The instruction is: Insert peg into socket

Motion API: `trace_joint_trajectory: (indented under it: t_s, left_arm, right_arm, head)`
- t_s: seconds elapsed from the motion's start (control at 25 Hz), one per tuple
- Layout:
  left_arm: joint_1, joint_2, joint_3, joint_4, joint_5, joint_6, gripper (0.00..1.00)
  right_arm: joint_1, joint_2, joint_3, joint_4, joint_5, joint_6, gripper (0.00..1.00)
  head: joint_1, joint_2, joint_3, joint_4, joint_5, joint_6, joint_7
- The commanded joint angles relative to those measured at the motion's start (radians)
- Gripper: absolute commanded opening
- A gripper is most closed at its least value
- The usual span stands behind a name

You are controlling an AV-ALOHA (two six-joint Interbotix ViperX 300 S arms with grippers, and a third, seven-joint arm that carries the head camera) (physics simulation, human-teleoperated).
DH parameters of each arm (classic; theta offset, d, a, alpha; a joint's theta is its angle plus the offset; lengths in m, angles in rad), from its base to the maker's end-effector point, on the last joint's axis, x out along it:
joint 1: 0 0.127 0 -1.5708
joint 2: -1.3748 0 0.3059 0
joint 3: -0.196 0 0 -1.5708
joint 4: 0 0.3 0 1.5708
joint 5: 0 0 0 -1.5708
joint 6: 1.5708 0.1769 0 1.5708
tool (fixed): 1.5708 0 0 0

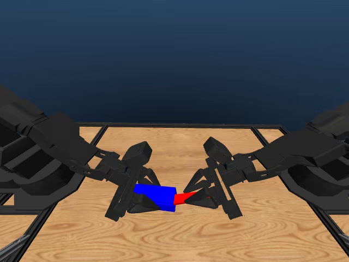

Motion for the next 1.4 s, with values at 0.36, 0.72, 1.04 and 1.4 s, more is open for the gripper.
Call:
trace_joint_trajectory:
  t_s: [0.36, 0.72, 1.04, 1.4]
  left_arm:
    - [-0.021, -0.007, -0.031, 0.005, -0.033, -0.033, 0.0]
    - [-0.012, -0.003, -0.006, 0.024, -0.077, -0.051, 0.0]
    - [-0.009, -0.019, -0.023, 0.011, -0.06, -0.025, 0.0]
    - [-0.002, -0.02, -0.005, 0.007, -0.067, -0.014, 0.0]
  right_arm:
    - [0.04, 0.083, -0.295, -0.113, 0.133, 0.068, 0.0]
    - [0.031, -0.022, -0.176, -0.217, 0.296, 0.28, 1.0]
    - [0.024, -0.141, -0.012, -0.296, 0.405, 0.458, 1.0]
    - [0.06, -0.075, 0.056, -0.354, 0.441, 0.685, 0.0]
  head:
    - [0.002, 0.001, -0.015, 0.0, -0.01, 0.001, -0.014]
    - [0.013, -0.001, -0.016, 0.002, -0.007, -0.002, -0.022]
    - [0.005, -0.007, -0.014, 0.0, -0.002, 0.001, -0.034]
    - [-0.01, -0.011, -0.013, -0.003, 0.013, 0.006, -0.04]
